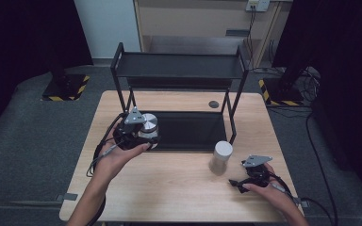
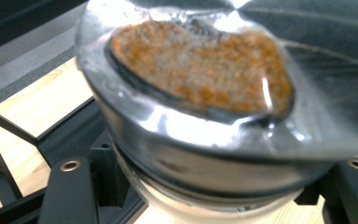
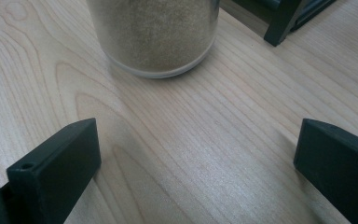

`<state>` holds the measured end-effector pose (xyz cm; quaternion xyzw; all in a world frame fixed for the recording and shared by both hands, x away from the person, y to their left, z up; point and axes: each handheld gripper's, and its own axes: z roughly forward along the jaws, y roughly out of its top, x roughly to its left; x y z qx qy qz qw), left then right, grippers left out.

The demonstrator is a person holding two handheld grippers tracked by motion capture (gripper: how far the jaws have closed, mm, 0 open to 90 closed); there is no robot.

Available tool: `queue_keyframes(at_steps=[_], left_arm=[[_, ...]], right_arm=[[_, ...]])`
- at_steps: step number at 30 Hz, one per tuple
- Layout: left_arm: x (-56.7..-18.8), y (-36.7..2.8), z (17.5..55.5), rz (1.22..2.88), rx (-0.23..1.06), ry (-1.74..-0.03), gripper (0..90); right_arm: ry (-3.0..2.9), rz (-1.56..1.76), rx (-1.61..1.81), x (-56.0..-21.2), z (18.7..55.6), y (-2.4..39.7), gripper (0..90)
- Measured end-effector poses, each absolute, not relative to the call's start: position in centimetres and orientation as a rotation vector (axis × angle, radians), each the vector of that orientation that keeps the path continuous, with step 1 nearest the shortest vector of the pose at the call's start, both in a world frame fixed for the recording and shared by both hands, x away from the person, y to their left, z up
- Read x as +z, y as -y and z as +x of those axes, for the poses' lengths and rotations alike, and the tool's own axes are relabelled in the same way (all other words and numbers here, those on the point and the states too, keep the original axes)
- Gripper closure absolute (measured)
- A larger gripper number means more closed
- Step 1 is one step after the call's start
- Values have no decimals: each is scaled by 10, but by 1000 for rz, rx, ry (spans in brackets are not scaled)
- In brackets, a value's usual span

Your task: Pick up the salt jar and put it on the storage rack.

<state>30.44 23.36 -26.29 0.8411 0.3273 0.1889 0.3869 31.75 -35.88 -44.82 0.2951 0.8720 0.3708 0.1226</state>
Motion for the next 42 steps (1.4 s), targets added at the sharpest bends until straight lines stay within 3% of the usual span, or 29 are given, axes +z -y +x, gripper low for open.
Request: queue_keyframes(at_steps=[42], left_arm=[[-161, -216, 347, 2148, 499, -834, 302]], right_arm=[[-2544, 861, 1083, -448, 317, 359, 14]])
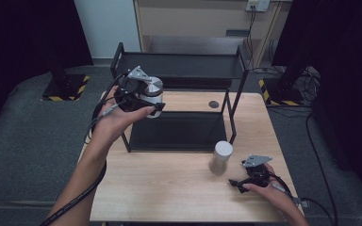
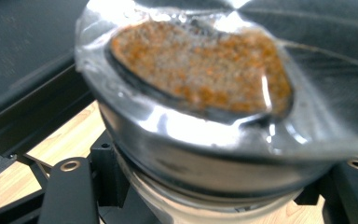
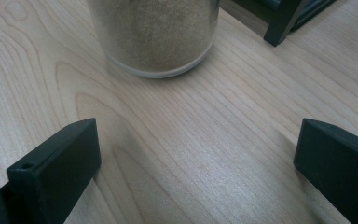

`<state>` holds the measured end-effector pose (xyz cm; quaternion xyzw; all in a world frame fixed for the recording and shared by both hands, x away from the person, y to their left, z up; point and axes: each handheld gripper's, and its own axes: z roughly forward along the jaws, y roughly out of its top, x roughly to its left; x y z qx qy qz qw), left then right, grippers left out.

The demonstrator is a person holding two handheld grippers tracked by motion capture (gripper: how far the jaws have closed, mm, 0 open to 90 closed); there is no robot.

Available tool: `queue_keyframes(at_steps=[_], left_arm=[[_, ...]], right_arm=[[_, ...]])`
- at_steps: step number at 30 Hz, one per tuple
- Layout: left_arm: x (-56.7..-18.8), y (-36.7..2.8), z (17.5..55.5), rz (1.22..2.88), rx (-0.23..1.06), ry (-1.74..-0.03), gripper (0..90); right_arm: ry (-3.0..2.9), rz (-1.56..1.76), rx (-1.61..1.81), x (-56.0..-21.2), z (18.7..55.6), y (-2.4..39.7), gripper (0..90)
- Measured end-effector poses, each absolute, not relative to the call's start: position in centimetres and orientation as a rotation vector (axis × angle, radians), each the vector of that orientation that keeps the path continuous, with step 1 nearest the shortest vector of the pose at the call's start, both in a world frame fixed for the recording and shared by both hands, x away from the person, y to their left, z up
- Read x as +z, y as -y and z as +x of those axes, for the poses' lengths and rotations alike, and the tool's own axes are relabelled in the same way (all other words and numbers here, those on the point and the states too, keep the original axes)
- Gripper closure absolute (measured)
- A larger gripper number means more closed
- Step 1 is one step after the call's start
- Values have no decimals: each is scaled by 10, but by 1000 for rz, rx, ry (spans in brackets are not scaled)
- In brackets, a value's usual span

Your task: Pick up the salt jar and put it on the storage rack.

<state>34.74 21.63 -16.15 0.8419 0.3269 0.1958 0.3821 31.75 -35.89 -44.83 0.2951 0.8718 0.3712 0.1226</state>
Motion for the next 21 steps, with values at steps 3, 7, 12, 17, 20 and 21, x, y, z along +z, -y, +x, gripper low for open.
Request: queue_keyframes(at_steps=[3, 7, 12, 17, 20, 21], left_arm=[[-154, -215, 350, 2141, 510, -834, 302], [-146, -214, 355, 2137, 521, -833, 302], [-135, -211, 364, 2129, 531, -840, 302], [-123, -208, 374, 2127, 549, -839, 302], [-115, -206, 381, 2123, 570, -840, 302], [-114, -205, 383, 2121, 573, -839, 302]], right_arm=[[-2543, 860, 1083, -448, 317, 359, 14], [-2543, 860, 1083, -448, 317, 359, 14], [-2543, 860, 1084, -448, 317, 359, 14], [-2543, 860, 1083, -448, 317, 359, 14], [-2543, 860, 1083, -448, 317, 359, 14], [-2543, 860, 1083, -448, 317, 359, 14]])
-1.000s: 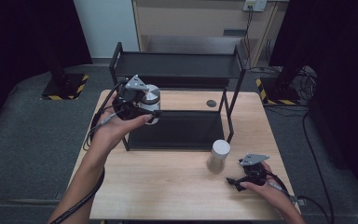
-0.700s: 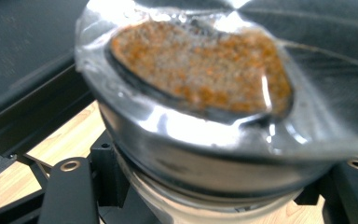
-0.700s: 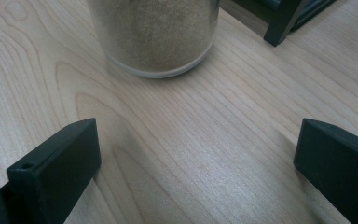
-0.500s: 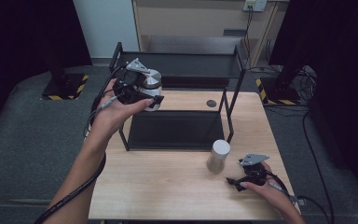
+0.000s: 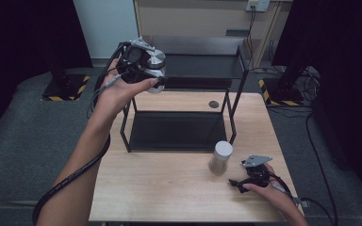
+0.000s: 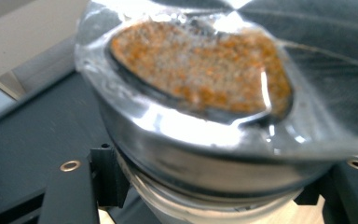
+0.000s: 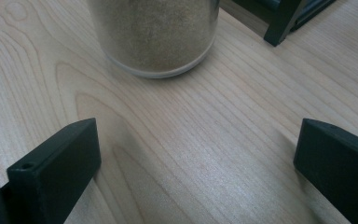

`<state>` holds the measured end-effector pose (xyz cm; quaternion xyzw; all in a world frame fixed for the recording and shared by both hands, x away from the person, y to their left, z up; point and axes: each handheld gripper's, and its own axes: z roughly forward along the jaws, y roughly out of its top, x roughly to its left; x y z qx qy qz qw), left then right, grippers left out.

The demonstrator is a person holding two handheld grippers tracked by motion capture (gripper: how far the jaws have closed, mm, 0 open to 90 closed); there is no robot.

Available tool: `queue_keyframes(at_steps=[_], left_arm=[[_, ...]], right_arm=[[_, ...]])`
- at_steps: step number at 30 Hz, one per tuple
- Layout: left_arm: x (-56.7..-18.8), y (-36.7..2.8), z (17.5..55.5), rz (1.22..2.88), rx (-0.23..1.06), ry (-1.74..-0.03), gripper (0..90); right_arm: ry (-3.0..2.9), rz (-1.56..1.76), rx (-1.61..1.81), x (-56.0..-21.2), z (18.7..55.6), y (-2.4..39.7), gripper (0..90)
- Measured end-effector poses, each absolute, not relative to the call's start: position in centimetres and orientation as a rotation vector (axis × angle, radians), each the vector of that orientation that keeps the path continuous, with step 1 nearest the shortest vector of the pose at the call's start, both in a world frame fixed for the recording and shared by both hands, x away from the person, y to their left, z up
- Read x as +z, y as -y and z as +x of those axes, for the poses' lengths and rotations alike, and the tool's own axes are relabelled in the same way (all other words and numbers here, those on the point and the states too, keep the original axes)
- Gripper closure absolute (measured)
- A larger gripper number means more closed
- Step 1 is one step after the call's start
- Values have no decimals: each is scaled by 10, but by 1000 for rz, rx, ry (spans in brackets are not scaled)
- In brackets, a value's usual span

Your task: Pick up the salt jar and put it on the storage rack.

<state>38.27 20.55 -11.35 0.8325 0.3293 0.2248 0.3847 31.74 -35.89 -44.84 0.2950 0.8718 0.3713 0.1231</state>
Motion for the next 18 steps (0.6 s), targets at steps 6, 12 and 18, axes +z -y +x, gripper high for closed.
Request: queue_keyframes(at_steps=[6, 12, 18], left_arm=[[-107, -201, 395, 2108, 603, -841, 302], [-107, -196, 408, 2098, 627, -856, 302], [-111, -195, 421, 2086, 646, -874, 302]], right_arm=[[-2544, 860, 1083, -448, 317, 359, 14], [-2544, 860, 1082, -448, 317, 359, 14], [-2544, 861, 1083, -448, 318, 359, 14]])
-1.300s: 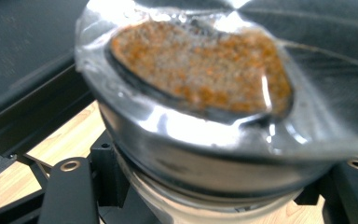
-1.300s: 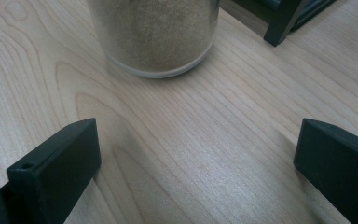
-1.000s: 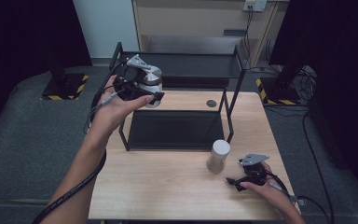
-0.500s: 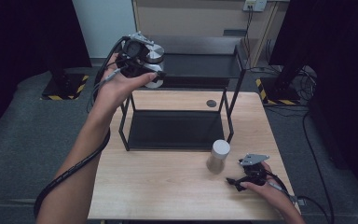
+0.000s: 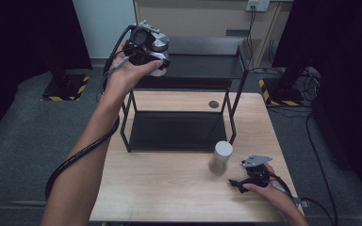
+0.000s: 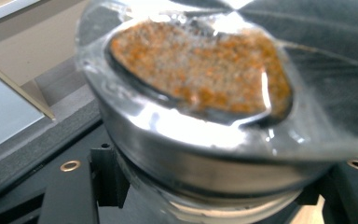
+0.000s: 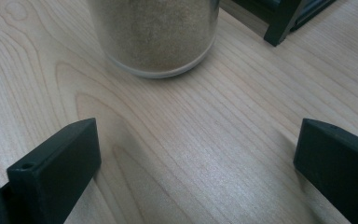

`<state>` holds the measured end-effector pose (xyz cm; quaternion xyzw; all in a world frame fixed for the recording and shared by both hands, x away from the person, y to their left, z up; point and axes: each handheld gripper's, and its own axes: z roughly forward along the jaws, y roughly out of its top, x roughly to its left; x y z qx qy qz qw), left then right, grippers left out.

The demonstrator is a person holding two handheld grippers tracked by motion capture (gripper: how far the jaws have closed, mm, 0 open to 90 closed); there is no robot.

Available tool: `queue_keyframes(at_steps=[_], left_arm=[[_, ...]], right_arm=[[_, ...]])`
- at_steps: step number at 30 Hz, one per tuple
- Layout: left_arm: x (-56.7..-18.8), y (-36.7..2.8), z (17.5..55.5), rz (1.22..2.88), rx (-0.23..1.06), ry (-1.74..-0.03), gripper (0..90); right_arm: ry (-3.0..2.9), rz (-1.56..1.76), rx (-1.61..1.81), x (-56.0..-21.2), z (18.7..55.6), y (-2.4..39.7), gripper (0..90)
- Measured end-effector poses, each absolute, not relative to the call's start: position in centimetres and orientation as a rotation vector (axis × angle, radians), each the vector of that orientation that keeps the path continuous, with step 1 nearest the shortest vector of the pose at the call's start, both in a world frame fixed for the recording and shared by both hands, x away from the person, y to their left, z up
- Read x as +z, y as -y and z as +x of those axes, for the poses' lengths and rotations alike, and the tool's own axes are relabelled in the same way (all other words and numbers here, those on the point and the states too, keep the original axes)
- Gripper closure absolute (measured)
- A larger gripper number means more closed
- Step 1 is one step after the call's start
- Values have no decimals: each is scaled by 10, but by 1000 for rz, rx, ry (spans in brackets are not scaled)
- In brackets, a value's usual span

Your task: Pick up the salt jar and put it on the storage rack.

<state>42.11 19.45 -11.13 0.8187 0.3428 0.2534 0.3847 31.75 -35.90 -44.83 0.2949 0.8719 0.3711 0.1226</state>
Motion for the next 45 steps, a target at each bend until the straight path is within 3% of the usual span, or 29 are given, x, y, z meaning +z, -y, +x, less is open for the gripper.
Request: queue_keyframes(at_steps=[17, 39, 45], left_arm=[[-131, -205, 455, 2029, 600, -947, 302], [-142, -217, 460, 1975, 561, -947, 297], [-145, -223, 453, 1948, 582, -946, 131]], right_arm=[[-2545, 861, 1087, -448, 318, 360, 17], [-2546, 860, 1086, -448, 318, 360, 17], [-2545, 859, 1086, -448, 318, 360, 17]])
